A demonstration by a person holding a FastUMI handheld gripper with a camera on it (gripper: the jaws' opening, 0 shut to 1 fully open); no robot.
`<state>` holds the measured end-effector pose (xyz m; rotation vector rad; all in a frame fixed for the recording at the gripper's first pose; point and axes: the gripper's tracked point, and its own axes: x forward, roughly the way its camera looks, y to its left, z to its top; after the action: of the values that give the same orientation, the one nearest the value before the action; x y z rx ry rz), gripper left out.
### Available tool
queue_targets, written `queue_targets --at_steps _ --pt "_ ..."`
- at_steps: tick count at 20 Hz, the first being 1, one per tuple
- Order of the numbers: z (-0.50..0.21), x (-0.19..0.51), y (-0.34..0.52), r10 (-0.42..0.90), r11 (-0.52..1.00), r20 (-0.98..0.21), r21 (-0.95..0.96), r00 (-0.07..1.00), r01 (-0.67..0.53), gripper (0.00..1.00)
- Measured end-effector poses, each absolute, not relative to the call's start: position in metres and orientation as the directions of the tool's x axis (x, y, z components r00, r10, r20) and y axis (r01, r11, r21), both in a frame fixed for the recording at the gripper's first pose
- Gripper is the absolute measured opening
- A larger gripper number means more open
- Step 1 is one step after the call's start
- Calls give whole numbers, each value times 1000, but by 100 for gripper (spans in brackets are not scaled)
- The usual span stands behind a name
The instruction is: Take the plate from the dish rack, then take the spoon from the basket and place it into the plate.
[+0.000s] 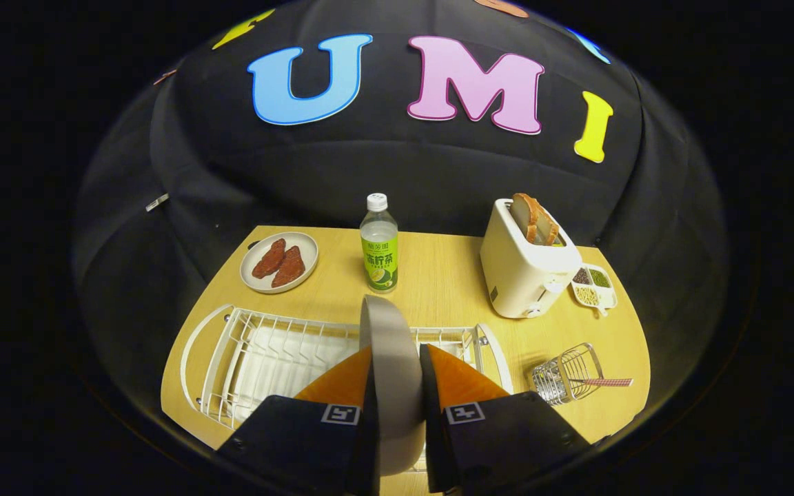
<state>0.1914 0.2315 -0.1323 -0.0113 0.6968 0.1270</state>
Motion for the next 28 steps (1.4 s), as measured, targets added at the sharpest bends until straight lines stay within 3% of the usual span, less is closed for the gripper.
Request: queue_targets --at_steps 6,13,21,28 --pt "-126 199 213 49 999 -654 32 755 -37 29" --pt "-117 188 203 99 995 -650 83 753 -60 21" --pt "-101 128 136 221 973 -607 184 763 -136 22" --pt "-107 68 55 223 958 -618 283 754 -52 21"
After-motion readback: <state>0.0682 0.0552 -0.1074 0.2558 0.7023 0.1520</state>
